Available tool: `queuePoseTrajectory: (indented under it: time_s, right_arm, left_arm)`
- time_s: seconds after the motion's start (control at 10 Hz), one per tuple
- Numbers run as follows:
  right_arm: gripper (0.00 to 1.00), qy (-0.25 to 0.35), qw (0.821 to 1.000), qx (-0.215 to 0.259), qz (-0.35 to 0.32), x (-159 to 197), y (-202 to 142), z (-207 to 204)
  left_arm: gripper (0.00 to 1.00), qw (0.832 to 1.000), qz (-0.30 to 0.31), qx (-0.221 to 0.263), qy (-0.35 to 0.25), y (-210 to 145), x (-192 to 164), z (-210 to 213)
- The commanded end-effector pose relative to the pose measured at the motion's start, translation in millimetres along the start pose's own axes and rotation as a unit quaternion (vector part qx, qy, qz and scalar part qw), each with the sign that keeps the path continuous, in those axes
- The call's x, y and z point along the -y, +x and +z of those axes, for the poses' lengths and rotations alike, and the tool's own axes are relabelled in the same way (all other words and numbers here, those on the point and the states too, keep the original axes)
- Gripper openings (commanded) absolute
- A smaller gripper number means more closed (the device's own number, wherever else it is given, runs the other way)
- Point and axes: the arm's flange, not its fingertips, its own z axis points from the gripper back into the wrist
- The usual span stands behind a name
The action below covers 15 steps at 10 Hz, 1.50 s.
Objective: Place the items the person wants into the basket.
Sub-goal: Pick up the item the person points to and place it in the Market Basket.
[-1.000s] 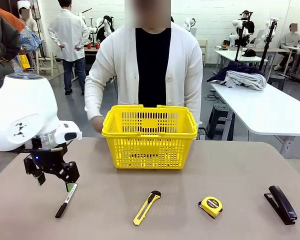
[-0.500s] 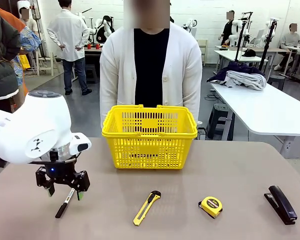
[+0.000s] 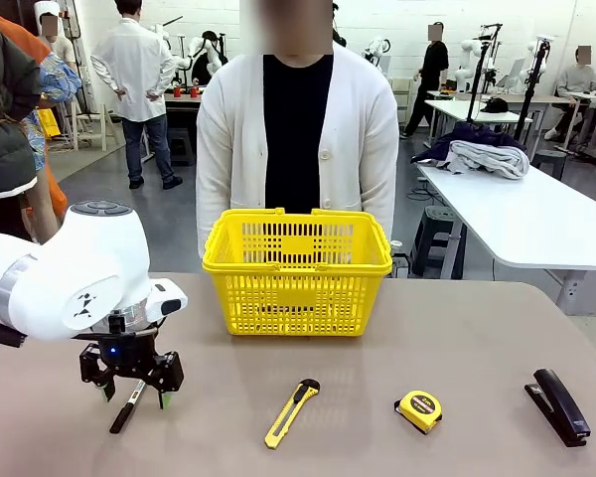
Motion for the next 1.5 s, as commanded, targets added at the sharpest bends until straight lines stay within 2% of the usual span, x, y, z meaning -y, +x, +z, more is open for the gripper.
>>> queuePoseTrajectory:
  time_s: [0.0,0.2,0.3,0.4,0.5,0.6,0.8,0.9,1.0,1.1,1.4]
  right_arm:
    - [1.0,0.002,1.0,0.003,0.0,0.2,0.5,-1.5]
    - [1.0,0.002,1.0,0.003,0.0,0.2,0.5,-1.5]
    - [1.0,0.002,1.0,0.003,0.0,0.2,0.5,-1.5]
    - [1.0,0.002,1.0,0.003,0.0,0.2,0.5,-1.5]
    - [1.0,0.002,1.0,0.003,0.0,0.2,0.5,-1.5]
    - [1.0,0.002,1.0,0.003,0.0,0.2,0.5,-1.5]
    - [1.0,0.002,1.0,0.003,0.0,0.2,0.5,-1.5]
    - [1.0,0.002,1.0,0.003,0.0,0.2,0.5,-1.5]
    - [1.0,0.002,1.0,0.003,0.0,0.2,0.5,-1.5]
    - [1.0,0.002,1.0,0.003,0.0,0.2,0.5,-1.5]
    - [1.0,0.002,1.0,0.003,0.0,0.2,0.5,-1.5]
  left_arm:
    - [1.0,1.0,0.011,0.017,0.004,-20.7,-11.1,-10.9]
    - [1.0,1.0,0.019,0.017,0.001,-19.0,-15.9,-11.9]
    - [0.59,1.0,0.019,0.015,-0.001,-18.1,-17.5,-12.5]
    - [0.46,1.0,0.018,0.014,-0.002,-17.3,-17.7,-13.0]
    - [0.05,1.0,0.018,0.012,-0.003,-16.8,-17.5,-13.6]
    - [0.0,1.0,0.018,0.011,-0.004,-16.3,-17.7,-14.1]
    - [0.0,1.0,0.016,0.01,-0.003,-15.5,-18.5,-14.8]
    - [0.12,1.0,0.014,0.009,-0.004,-15.2,-18.7,-15.8]
    - [0.03,1.0,0.012,0.008,-0.004,-14.9,-19.0,-16.3]
    - [0.0,1.0,0.01,0.008,-0.004,-15.3,-19.9,-16.3]
    - [0.0,1.0,0.007,0.009,-0.007,-17.1,-21.8,-16.2]
